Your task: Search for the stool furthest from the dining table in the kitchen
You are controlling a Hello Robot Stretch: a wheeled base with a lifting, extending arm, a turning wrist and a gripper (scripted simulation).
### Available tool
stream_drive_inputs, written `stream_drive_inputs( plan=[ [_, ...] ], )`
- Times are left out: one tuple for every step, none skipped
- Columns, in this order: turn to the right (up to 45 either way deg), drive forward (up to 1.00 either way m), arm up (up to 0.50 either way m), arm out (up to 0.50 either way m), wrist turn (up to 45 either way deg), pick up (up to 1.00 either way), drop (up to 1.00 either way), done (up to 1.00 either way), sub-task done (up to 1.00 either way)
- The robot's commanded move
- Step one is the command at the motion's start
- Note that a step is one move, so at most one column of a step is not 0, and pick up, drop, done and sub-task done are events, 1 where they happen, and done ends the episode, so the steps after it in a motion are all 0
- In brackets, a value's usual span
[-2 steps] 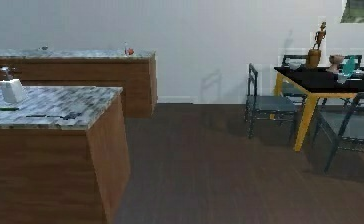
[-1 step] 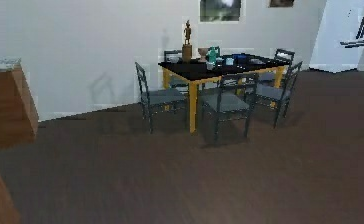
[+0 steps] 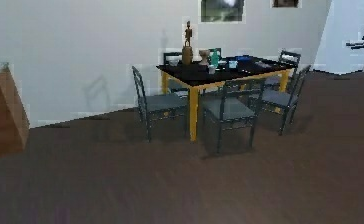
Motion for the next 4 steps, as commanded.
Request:
stream_drive_inputs(
  plan=[
    [3.0, 0.00, 0.00, 0.00, 0.0, 0.00, 0.00, 0.00, 0.00],
    [0.0, 1.00, 0.00, 0.00, 0.0, 0.00, 0.00, 0.00, 0.00],
    [-3.0, 0.00, 0.00, 0.00, 0.0, 0.00, 0.00, 0.00, 0.00],
    [0.0, 0.25, 0.00, 0.00, 0.0, 0.00, 0.00, 0.00, 0.00]
  ],
)
